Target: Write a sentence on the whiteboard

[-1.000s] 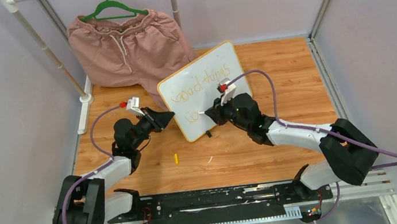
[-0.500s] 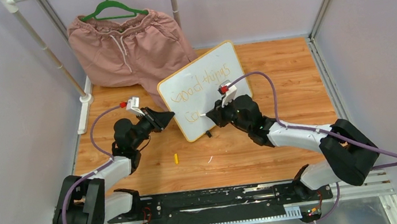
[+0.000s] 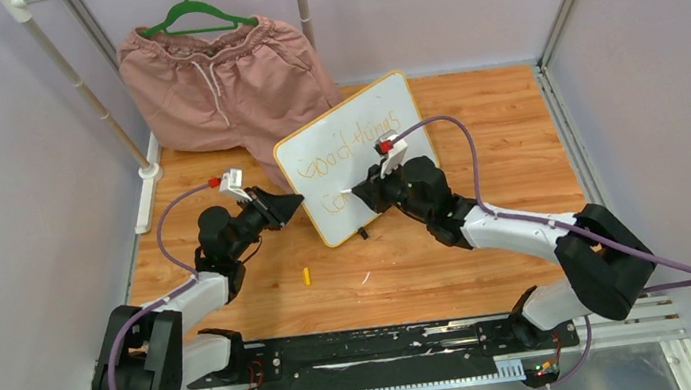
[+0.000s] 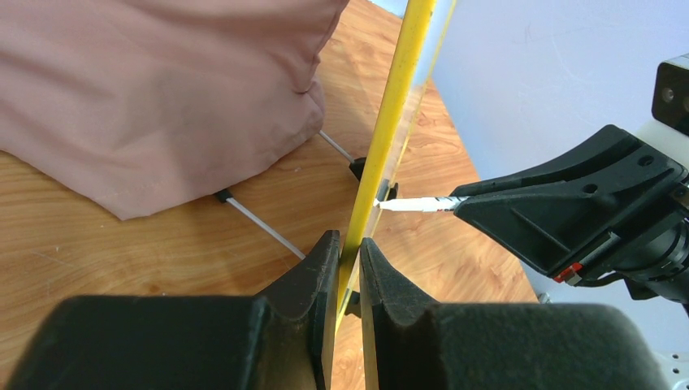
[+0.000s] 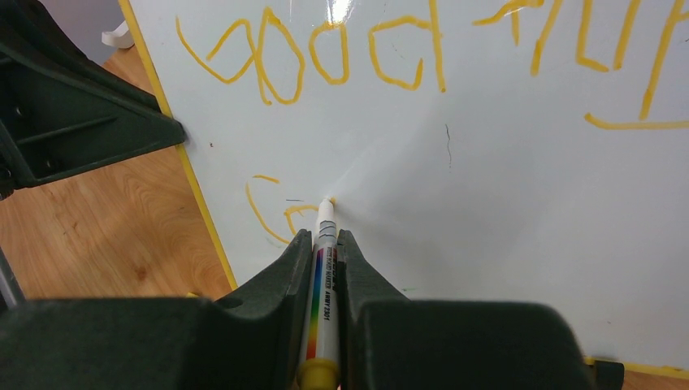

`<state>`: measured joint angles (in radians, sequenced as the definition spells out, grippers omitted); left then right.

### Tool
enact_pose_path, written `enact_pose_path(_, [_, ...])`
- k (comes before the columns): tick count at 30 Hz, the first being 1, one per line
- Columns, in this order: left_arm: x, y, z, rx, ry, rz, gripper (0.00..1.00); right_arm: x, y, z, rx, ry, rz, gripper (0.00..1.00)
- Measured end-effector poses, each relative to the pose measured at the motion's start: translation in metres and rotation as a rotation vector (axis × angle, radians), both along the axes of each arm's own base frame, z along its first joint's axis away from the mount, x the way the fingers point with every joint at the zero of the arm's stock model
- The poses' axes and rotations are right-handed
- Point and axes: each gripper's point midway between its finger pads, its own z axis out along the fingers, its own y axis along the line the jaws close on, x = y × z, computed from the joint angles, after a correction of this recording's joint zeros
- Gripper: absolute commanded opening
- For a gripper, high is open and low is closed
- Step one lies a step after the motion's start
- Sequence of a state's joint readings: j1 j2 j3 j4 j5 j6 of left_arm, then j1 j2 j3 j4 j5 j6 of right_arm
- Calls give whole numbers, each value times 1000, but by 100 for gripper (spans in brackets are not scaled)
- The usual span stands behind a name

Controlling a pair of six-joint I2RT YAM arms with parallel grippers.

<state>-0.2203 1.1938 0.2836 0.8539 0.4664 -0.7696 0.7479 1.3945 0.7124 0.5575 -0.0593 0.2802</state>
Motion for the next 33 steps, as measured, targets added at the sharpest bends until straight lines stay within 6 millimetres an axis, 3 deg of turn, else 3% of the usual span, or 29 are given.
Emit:
enact_pose_path(24, [0,0,0,0,-1,1,18,9,-11,5,0,-14,-57,0])
enact_pose_path(33, [0,0,0,1,0,1,18,4,-17,-7,-16,2,-63,0])
